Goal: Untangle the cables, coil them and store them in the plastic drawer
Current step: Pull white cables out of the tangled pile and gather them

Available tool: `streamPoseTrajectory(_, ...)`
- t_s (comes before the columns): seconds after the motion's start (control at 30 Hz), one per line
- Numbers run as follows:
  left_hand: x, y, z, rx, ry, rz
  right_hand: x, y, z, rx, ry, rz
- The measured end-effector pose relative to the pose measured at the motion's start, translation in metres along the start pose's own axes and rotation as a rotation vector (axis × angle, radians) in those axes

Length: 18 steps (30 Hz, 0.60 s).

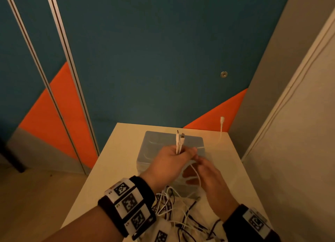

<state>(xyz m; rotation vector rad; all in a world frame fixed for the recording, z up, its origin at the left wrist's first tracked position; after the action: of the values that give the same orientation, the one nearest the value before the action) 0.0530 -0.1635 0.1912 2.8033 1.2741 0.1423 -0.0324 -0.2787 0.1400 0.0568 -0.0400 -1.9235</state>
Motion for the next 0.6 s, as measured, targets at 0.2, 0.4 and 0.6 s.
streamPoseTrajectory(0.2,0.004,-0.013,0.013,0.0,0.206,0.064,0.012,0.026,0.036,-0.02,0.212,-0.19)
streamPoseTrajectory(0.4,0.01,-0.01,-0.003,-0.052,0.049,-0.109,-0.003,0.012,0.039,0.225,-0.219,-0.119)
streamPoseTrajectory(0.6,-0.003,-0.015,-0.012,-0.126,-0.045,0.011,-0.025,0.01,0.034,0.205,-0.272,-0.051)
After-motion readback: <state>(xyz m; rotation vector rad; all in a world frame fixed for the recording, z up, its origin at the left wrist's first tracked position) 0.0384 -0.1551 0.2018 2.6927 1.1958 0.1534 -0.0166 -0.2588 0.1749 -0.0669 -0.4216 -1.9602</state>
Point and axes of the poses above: each hand's wrist, its own y-axis towards the middle knuckle, its own x-axis out of the back of the hand, z = x × y, the point moved 1 cm from there along y, towards the middle knuckle, and after that the axes turned 5 degrees about -x, right-handed, at the moved point
